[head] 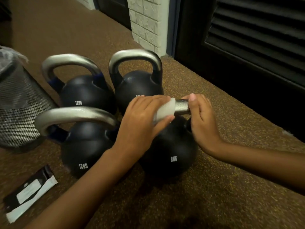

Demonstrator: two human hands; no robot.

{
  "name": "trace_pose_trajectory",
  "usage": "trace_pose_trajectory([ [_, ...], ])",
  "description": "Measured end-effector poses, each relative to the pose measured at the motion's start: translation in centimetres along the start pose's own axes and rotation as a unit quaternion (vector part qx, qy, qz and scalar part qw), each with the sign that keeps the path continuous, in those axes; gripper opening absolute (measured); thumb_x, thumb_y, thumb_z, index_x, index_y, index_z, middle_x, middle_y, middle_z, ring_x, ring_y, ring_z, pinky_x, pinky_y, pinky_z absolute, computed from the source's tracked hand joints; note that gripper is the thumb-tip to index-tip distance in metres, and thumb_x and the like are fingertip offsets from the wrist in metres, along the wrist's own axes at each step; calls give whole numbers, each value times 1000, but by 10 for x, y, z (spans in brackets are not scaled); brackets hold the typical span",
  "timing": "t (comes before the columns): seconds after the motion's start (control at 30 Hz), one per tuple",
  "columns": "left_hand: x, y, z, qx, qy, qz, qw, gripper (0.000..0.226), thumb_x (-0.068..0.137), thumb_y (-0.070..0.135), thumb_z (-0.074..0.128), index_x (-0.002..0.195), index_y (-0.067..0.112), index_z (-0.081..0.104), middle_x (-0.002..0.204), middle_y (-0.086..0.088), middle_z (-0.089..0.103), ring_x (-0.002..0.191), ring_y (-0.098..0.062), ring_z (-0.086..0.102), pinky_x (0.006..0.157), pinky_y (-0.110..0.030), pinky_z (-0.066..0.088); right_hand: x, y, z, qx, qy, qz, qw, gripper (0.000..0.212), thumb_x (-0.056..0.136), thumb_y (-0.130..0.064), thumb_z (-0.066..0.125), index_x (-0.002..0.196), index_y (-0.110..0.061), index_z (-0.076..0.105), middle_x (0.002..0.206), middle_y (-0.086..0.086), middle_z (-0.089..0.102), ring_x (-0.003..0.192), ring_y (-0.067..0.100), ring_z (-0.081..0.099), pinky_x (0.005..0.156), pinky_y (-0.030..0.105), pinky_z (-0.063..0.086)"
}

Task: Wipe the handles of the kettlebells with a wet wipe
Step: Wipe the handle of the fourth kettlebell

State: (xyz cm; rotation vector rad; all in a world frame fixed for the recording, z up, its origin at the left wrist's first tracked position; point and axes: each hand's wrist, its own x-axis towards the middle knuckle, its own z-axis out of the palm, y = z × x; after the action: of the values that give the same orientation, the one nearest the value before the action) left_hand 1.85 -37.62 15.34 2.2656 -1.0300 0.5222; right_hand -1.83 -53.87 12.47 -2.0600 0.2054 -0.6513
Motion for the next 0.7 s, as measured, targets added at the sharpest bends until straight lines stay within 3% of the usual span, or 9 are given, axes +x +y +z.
trace_pose_trajectory([
  [0.17,-19,-17,2,-95,72,-56,991,40,76,34,70,108,20,51,108,11,52,100,-16,54,87,-28,45,0,4,-2,3,-7,-10,1000,38,95,-44,23,99,-25,56,92,-7,52,94,13,47,84,32,41],
  [0.27,-22,-22,7,-110,112,-64,986,46,72,31,76,101,21,43,102,8,46,93,-22,50,80,-29,44,0,4,-2,8,-7,-18,1000,36,96,-43,23,98,-26,55,88,-13,49,93,15,48,83,40,44],
  [0.4,-6,-13,15,-47,106,2,993,46,71,30,77,97,14,44,101,-5,51,92,-19,44,83,-22,35,1,5,-2,16,-6,-24,1000,34,96,-44,24,97,-27,54,87,-18,47,90,18,50,78,41,46],
  [0.5,-6,-16,17,-41,96,10,995,46,72,31,77,101,16,45,102,-9,55,96,-18,44,87,-20,35,2,7,-4,11,-17,-33,999,35,95,-44,24,98,-26,54,87,-17,48,92,18,50,80,26,39],
  [0.63,-26,-27,20,-142,144,-56,978,45,73,26,77,104,19,45,107,6,45,99,-21,51,88,-34,44,1,7,-5,11,-22,-42,999,35,96,-42,24,99,-25,54,87,-17,48,91,15,49,80,27,38],
  [0.7,-38,-28,25,-184,175,-110,961,47,72,22,78,104,24,44,109,4,45,100,-21,53,89,-33,45,1,8,-5,10,-26,-43,999,36,96,-42,24,100,-23,54,87,-15,47,91,17,50,79,32,40],
])
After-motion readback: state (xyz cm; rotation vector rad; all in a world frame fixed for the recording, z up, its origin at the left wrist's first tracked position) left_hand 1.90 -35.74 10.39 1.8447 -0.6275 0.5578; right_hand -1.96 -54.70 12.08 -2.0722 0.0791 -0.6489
